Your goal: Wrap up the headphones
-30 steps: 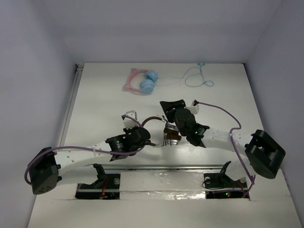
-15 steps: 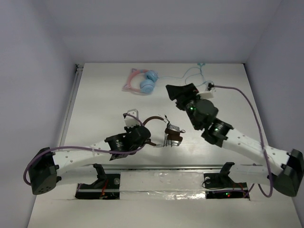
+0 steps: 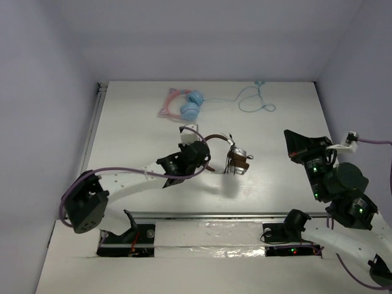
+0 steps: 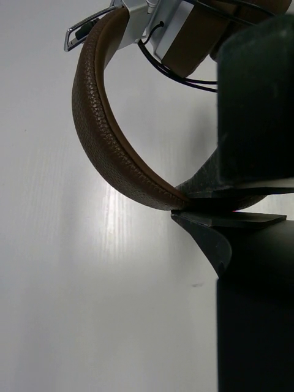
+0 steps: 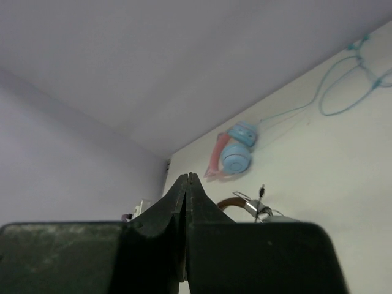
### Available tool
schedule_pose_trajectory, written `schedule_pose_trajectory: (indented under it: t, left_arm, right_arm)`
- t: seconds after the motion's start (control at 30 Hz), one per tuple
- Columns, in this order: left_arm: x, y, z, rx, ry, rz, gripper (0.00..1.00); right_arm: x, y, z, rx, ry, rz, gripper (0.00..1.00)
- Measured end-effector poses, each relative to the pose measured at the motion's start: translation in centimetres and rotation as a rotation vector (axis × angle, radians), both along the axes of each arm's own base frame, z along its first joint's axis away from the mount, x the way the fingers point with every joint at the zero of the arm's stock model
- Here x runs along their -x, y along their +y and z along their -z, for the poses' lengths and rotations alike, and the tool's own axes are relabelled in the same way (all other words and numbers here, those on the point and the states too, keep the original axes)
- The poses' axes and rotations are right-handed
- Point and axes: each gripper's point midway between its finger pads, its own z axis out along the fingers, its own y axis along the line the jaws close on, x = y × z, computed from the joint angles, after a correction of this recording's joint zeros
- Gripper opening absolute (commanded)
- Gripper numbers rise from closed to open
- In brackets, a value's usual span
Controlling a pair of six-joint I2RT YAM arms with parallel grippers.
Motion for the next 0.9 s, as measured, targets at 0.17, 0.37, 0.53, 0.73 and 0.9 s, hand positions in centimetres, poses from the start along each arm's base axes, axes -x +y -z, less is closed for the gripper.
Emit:
schedule_pose_trajectory:
  t: [0.17,0.37,0.53,0.73,0.9]
  left_arm:
    - [-4.7,-1.8,1.6,-0.004,0.023,-0.009,0.0]
    - [-9.2,-6.6,4.0,-0.023,0.056,0.039,0.0]
    - [-11.2,-11.4,5.6,0.015,0.074,0.106,0.0]
    - [-13.0,-14.0,7.7,0.009,0.087,0.115,0.0]
    - [-12.8,-13.5,9.7,-0.026,0.116,0.108,0.28]
  right_arm:
    - [0.9,-2.2,2.1,0.051,0.046,0.049,0.0]
    - [0.6,-2.2,5.5,0.157,0.13,0.063,0.0]
    - [0.7,-2.3,5.9,0.175,0.143,0.064,0.0]
    - [0.3,-1.8,6.3,0.194,0.157,0.063,0.0]
    - [0.3,-1.8,6.4,0.198,0.159,0.063,0.19]
